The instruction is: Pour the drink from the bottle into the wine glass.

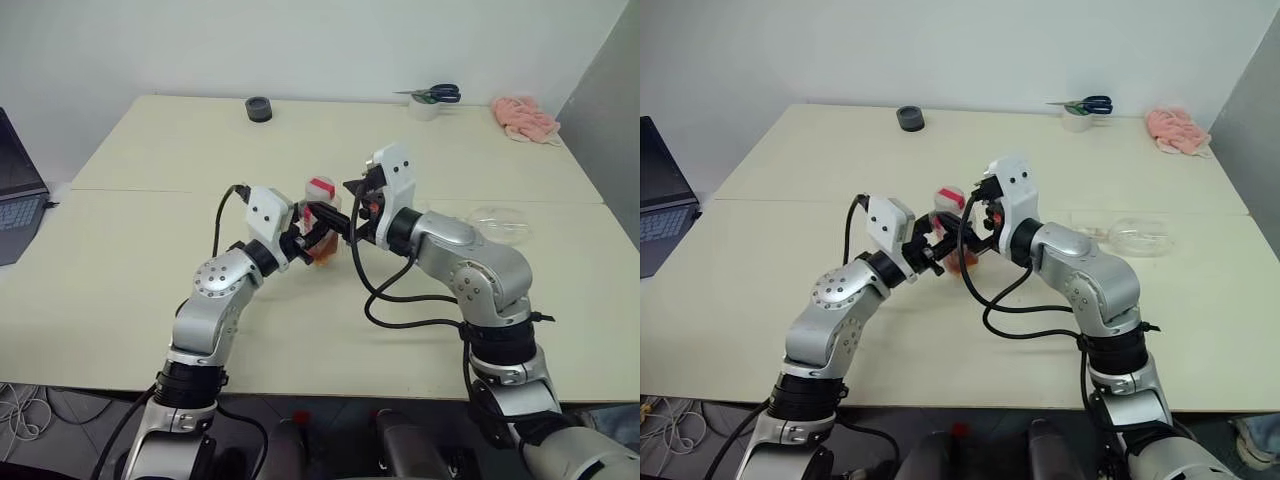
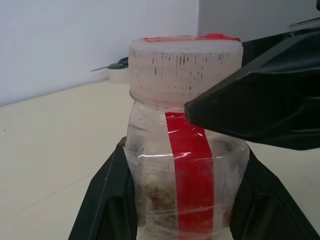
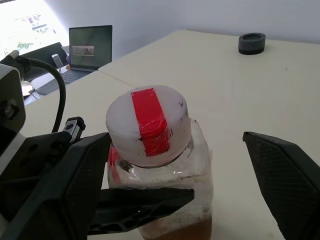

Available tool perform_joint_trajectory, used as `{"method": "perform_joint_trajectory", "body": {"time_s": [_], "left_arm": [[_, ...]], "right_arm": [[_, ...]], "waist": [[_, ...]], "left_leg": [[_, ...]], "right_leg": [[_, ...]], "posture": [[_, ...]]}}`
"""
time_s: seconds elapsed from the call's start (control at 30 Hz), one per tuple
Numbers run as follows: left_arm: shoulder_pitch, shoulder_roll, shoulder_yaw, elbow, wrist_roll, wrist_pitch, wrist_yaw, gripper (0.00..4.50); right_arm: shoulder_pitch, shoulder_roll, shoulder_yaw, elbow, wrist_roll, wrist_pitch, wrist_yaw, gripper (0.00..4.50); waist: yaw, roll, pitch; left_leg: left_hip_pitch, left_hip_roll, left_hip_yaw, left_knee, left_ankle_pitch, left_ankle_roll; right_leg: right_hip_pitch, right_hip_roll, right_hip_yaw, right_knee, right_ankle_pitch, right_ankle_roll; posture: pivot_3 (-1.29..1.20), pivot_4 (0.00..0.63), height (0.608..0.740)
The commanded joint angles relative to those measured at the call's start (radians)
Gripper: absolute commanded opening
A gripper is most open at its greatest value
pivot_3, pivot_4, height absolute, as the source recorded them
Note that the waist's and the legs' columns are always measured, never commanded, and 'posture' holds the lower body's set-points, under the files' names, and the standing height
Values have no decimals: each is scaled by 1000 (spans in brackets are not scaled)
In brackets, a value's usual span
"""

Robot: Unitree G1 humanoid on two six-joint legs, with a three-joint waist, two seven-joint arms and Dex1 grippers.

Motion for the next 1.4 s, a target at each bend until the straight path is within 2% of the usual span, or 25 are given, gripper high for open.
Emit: {"method": "perform_joint_trajectory", "body": {"time_s": [0.03,0.17,0.4,0.43,0.5,0.6,0.63,0.97,1.07,1.33,1.4], "left_arm": [[-16,-7,5,-33,-4,-6,2,1776],[-13,-14,4,-28,1,-5,6,1776],[-12,-17,6,-23,6,-3,15,1776],[-12,-16,6,-22,6,-4,15,1776],[-12,-15,7,-21,6,-4,16,1776],[-11,-14,7,-21,7,-3,17,1776],[-11,-14,7,-21,8,-3,17,1776],[-12,-20,-1,-26,14,-3,15,1776],[-12,-21,-1,-26,15,-3,15,1776],[-5,-22,3,-33,17,-1,22,1776],[-4,-21,4,-35,17,-1,23,1776]], "right_arm": [[-30,24,-35,-17,9,-38,-13,3581],[-31,41,-47,-32,35,-34,-8,2198],[-30,38,-39,-60,51,-38,17,2192],[-30,37,-39,-62,53,-37,17,2777],[-30,37,-37,-65,53,-36,17,3319],[-31,36,-34,-69,53,-33,16,4396],[-32,35,-33,-69,52,-32,16,4500],[-42,33,-10,-50,32,-24,6,4500],[-46,34,0,-45,26,-23,3,3930],[-53,20,28,-30,0,-12,4,1087],[-55,19,31,-24,-3,-13,6,492]], "waist": [[0,0,0],[0,0,0],[0,0,0],[0,0,0],[0,0,0],[0,0,0],[0,0,0],[0,0,0],[0,0,0],[0,0,0],[0,0,0]], "left_leg": [[0,0,0,0,0,0],[0,0,0,0,0,0],[0,0,0,0,0,0],[0,0,0,0,0,0],[0,0,0,0,0,0],[0,0,0,0,0,0],[0,0,0,0,0,0],[0,0,0,0,0,0],[0,0,0,0,0,0],[0,0,0,0,0,0],[0,0,0,-1,0,0]], "right_leg": [[0,0,0,0,0,0],[0,0,0,0,0,0],[0,0,0,0,0,0],[0,0,0,0,0,0],[0,0,0,0,0,0],[0,0,0,0,0,0],[0,0,0,0,0,0],[0,0,0,0,0,0],[0,0,0,0,0,0],[0,0,0,0,0,0],[0,0,0,0,0,0]], "posture": [[0,150,740],[0,150,740],[0,150,740],[0,150,740],[0,150,740],[0,150,740],[0,150,740],[0,150,740],[0,150,740],[0,150,740],[0,150,740]]}}
